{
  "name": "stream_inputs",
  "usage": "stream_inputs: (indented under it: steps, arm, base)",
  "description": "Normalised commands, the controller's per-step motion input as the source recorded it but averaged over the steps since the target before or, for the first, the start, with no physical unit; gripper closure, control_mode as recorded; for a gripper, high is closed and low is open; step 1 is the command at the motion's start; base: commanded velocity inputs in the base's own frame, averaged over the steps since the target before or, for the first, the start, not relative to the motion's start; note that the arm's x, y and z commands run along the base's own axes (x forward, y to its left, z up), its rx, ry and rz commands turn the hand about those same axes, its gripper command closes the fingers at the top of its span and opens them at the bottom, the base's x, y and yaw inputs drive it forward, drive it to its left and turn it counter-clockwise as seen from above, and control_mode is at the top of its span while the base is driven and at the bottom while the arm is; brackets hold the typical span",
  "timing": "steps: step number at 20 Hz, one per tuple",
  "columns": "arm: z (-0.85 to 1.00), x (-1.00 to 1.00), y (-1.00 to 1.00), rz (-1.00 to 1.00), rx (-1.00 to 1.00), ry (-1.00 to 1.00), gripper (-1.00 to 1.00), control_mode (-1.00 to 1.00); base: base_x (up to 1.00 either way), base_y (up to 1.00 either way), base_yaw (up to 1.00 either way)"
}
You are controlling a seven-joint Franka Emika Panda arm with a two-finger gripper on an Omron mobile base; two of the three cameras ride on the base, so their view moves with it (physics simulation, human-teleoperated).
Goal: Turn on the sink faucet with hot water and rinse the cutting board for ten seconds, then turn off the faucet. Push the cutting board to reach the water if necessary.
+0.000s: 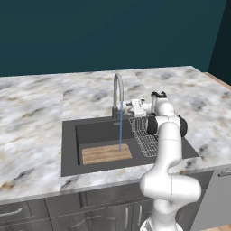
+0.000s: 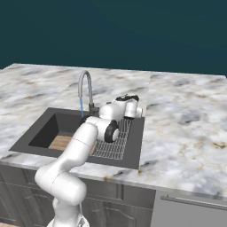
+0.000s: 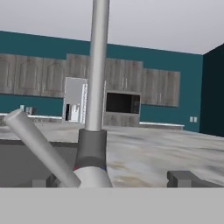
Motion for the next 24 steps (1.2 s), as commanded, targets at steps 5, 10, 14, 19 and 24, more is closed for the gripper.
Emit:
stream_inputs:
  steps: [5,10,14,19,24]
  arm:
    - [0.11,0.00,0.31,-0.01,-0.05,0.00,-1.00,-1.00]
    - [0.18,0.00,0.21,0.00,-0.02,0.00,-1.00,-1.00]
    - [0.23,0.00,0.18,0.00,-0.02,0.00,-1.00,-1.00]
    - [0.17,0.00,0.17,0.00,-0.01,0.00,-1.00,-1.00]
    - [0.22,0.00,0.11,0.00,0.00,0.00,-1.00,-1.00]
  base:
    - [0.00,0.00,0.00]
    - [0.00,0.00,0.00]
    - [0.00,0.00,0.00]
    - [0.00,0.00,0.00]
    - [0.00,0.00,0.00]
